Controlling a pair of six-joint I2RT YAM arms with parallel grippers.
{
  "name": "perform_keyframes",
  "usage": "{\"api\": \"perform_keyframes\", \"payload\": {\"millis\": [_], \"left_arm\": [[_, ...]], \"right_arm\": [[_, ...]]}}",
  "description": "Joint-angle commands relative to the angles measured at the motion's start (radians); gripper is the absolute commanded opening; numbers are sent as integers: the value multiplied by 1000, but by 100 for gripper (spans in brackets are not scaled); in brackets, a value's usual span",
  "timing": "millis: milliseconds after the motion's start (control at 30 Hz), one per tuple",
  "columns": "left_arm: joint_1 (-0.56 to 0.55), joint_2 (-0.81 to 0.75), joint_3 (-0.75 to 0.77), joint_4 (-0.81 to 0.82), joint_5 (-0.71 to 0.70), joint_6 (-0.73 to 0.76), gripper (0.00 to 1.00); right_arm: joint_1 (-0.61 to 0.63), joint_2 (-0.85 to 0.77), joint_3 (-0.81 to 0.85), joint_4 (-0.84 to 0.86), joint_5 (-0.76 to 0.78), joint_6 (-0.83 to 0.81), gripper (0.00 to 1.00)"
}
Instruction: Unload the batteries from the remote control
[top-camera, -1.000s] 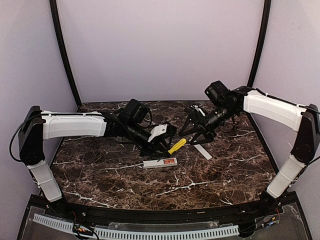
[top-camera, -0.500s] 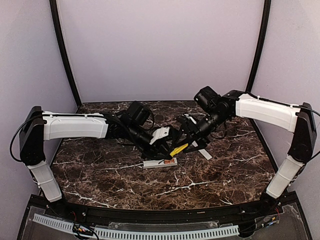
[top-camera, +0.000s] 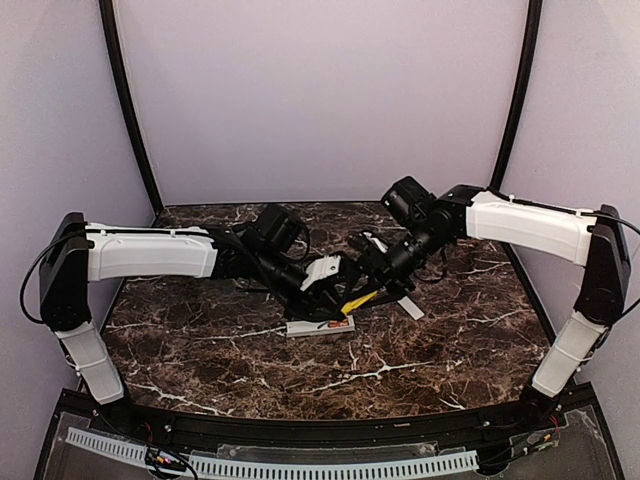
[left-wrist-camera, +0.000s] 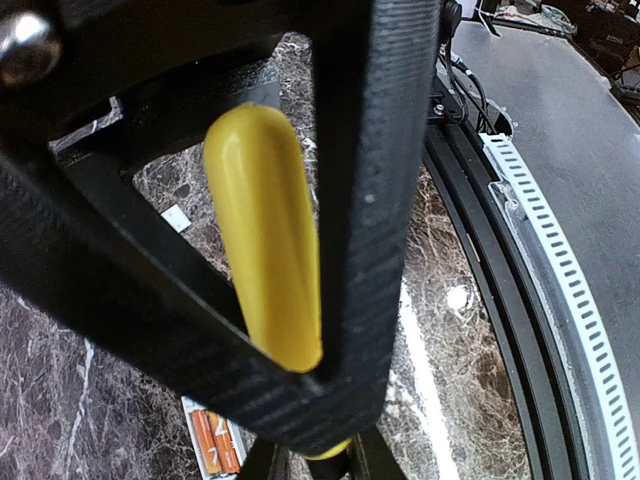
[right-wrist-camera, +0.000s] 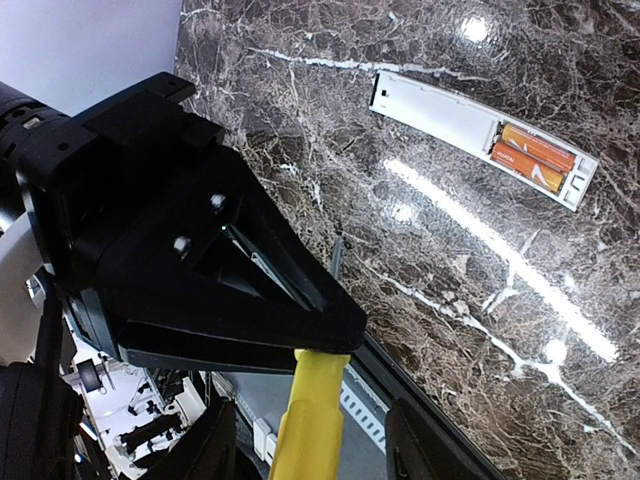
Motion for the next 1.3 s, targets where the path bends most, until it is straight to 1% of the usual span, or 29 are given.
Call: {"api": "perform_keyframes", "payload": {"millis": [0, 67, 367, 467, 567, 700, 800, 867, 933, 1067, 1267], "left_arm": [[-6, 2, 23, -13, -10, 5, 1], [-6, 3, 23, -12, -13, 6, 0], [-6, 16, 26, -4, -27, -8, 0], [-6, 17, 25, -2, -29, -11, 0], [-6, 21, 25, 2, -34, -18, 0], [-6, 27, 25, 11, -41, -32, 0], [-6, 26, 25, 11, -45, -36, 0], [-5, 26, 23, 12, -50, -41, 0], [-6, 27, 23, 12, -55, -48, 0], [-6, 27, 17, 19, -62, -63, 0], [-6, 27, 9, 36, -66, -81, 0]], "right_arm": [[14, 9, -20, 23, 33, 10, 47], [18, 11, -25, 23, 32, 12, 45], [24, 5, -40, 38, 45, 27, 40], [25, 4, -45, 40, 57, 29, 36], [26, 4, -51, 47, 58, 33, 31], [28, 4, -55, 50, 68, 30, 28], [29, 4, -55, 51, 77, 29, 28], [30, 1, -55, 54, 87, 32, 33], [30, -5, -55, 63, 99, 42, 35], [33, -14, -55, 82, 131, 56, 36], [39, -18, -61, 103, 154, 75, 32]]}}
